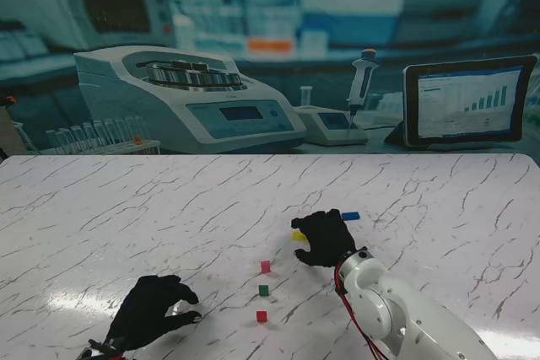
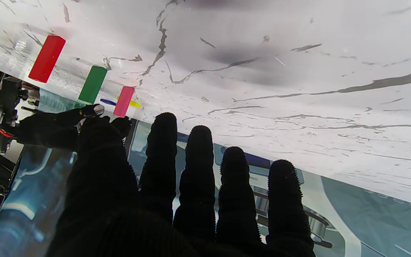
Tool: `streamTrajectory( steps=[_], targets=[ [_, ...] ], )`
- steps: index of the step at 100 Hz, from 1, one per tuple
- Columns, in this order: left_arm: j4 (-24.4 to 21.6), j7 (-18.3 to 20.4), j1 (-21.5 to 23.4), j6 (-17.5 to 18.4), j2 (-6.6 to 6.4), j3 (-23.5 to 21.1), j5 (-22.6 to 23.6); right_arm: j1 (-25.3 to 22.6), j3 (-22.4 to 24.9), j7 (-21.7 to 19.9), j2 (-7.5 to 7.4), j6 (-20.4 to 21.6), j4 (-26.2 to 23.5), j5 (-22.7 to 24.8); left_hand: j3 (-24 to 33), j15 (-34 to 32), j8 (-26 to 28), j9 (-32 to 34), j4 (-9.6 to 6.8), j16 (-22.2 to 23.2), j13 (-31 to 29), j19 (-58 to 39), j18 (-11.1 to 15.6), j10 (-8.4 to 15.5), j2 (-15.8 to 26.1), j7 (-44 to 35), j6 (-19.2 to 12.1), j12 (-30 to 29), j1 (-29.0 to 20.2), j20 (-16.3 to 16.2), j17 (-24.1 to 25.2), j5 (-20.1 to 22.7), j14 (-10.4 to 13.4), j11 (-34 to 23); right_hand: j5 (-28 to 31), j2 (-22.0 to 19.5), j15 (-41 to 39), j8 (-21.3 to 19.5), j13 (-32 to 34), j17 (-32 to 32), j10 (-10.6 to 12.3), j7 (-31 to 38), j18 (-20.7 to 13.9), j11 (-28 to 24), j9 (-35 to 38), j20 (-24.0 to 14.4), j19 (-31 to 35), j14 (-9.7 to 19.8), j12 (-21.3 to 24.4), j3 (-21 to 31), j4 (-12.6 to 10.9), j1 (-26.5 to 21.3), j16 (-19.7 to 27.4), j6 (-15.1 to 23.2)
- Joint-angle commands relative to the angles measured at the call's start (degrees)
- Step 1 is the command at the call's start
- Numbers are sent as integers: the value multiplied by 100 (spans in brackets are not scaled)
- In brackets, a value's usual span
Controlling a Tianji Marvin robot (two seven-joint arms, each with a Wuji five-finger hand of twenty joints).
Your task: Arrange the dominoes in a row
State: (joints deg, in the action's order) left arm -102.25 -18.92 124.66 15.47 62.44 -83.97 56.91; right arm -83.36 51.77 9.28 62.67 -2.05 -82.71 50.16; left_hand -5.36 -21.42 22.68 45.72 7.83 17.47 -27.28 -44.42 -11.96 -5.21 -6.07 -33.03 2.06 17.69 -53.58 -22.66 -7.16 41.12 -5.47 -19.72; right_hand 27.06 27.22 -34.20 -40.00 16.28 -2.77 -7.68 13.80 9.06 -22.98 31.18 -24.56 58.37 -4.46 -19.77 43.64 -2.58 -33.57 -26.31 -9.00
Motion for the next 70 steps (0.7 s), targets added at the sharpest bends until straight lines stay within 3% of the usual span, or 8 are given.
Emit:
streamTrajectory(
  steps=[1,70],
  targets=[
    [17,51,38,109,30,18,-29,44,-33,3,19,-65,71,6,59,-35,81,92,-33,41,-94,-139,-72,103,33,-39,-79,68,72,-77,41,59,99,-83,-27,-96,154,110,-191,8,93,-110,259,155,-281,-70,-127,189,87,28,150,142,100,30],
    [51,74,58,95,44,-19,-125,781,-801,305,197,-587,953,-294,38,-60,76,114,1,50,-122,-159,-71,115,-1,-98,-110,77,4,-86,29,67,112,-109,-68,-257,138,230,-248,84,120,-52,186,191,-418,-90,-310,255,182,-76,208,113,121,77]
  ],
)
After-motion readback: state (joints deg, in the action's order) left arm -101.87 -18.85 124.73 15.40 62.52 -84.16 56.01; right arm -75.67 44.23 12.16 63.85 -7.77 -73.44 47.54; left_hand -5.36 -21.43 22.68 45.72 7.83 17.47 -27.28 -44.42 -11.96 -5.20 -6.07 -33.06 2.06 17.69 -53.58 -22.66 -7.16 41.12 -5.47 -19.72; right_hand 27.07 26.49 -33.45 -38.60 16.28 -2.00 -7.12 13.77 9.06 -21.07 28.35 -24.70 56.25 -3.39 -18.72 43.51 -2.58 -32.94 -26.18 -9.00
